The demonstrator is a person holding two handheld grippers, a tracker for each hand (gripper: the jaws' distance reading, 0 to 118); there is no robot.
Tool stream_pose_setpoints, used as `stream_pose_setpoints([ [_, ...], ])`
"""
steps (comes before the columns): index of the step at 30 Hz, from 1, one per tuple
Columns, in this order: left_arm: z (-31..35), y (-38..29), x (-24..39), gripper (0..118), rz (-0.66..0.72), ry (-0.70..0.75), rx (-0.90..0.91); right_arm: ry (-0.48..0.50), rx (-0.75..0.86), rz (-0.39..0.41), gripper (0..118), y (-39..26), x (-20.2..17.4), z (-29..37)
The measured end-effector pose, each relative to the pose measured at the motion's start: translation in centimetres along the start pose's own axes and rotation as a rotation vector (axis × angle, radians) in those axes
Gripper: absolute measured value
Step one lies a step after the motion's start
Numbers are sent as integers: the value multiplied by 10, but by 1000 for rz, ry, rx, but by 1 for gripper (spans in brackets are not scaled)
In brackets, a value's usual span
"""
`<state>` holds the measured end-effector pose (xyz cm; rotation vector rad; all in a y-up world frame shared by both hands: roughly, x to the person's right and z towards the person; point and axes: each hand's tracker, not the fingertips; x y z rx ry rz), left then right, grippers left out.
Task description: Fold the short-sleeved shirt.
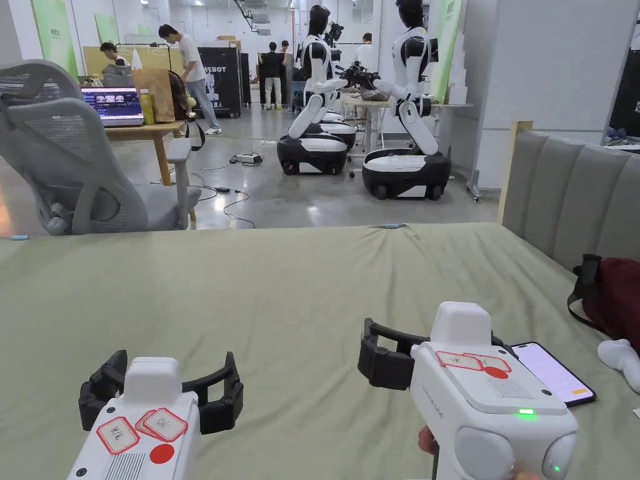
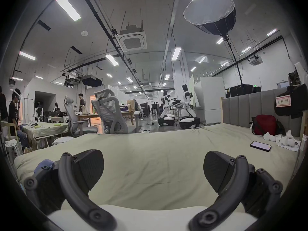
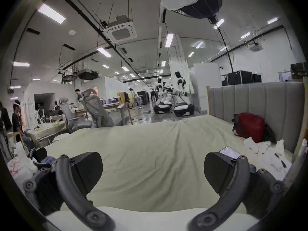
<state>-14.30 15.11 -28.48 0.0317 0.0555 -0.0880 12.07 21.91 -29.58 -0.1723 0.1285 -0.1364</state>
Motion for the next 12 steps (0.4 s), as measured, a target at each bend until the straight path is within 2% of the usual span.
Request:
stream_pose_setpoints([
  [2,0,0,0,118,0,0,4,1,10,-8,118,-1,-1,-1],
  [6,1,0,-1,118,2,-1,1,-42,-3,56,118,-3,-2,-3],
  [7,1,0,-1,118,1,-1,-1,-26,-12,52,118,-2,-1,-2],
  [10,0,-1,-1,118,3,5,-6,-32,-33,-34,118,2,1,0],
  [12,-1,-1,-1,118,7,2,-9,-29,-27,-23,118,5,5,-1],
])
